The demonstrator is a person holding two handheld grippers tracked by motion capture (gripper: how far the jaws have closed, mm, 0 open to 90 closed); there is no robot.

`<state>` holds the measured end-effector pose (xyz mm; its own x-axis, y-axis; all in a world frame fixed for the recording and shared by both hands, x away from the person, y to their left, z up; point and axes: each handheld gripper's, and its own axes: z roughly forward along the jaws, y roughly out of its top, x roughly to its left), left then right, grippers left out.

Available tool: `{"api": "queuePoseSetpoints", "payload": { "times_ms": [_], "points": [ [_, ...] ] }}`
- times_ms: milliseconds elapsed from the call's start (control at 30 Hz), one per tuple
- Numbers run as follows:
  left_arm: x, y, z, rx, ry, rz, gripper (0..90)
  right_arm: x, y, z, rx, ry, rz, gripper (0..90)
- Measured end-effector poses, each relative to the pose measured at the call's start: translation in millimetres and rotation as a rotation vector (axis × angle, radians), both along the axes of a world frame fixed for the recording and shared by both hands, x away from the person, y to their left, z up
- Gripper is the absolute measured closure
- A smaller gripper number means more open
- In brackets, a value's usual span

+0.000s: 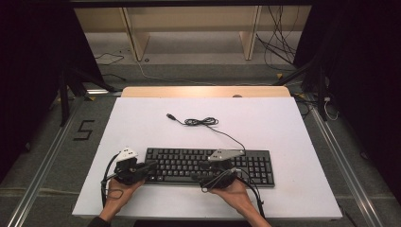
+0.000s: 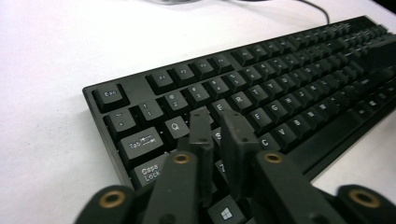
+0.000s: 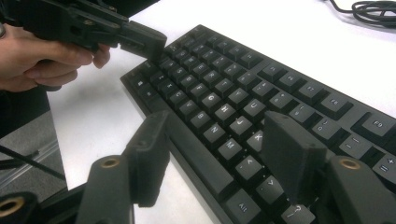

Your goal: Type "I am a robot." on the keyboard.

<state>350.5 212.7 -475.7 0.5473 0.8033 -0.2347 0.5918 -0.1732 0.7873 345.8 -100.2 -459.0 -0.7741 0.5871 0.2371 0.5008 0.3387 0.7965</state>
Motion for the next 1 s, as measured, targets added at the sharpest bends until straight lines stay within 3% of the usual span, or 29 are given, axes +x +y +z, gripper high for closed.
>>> {"api": "queuePoseSetpoints", "payload": {
  "times_ms": [133,1000],
  "points": [
    [1.2,-0.8,-0.4,0.018,0.003,-0.001,88.7,-1.6,-0.3,0.1,-0.004,-0.003,0.005,40.4],
    [11.5,-7.6,-7.1,0.068,0.051,0.014,89.1,-7.4,-3.5,2.6,0.005,-0.017,0.001,37.5]
  ]
}}
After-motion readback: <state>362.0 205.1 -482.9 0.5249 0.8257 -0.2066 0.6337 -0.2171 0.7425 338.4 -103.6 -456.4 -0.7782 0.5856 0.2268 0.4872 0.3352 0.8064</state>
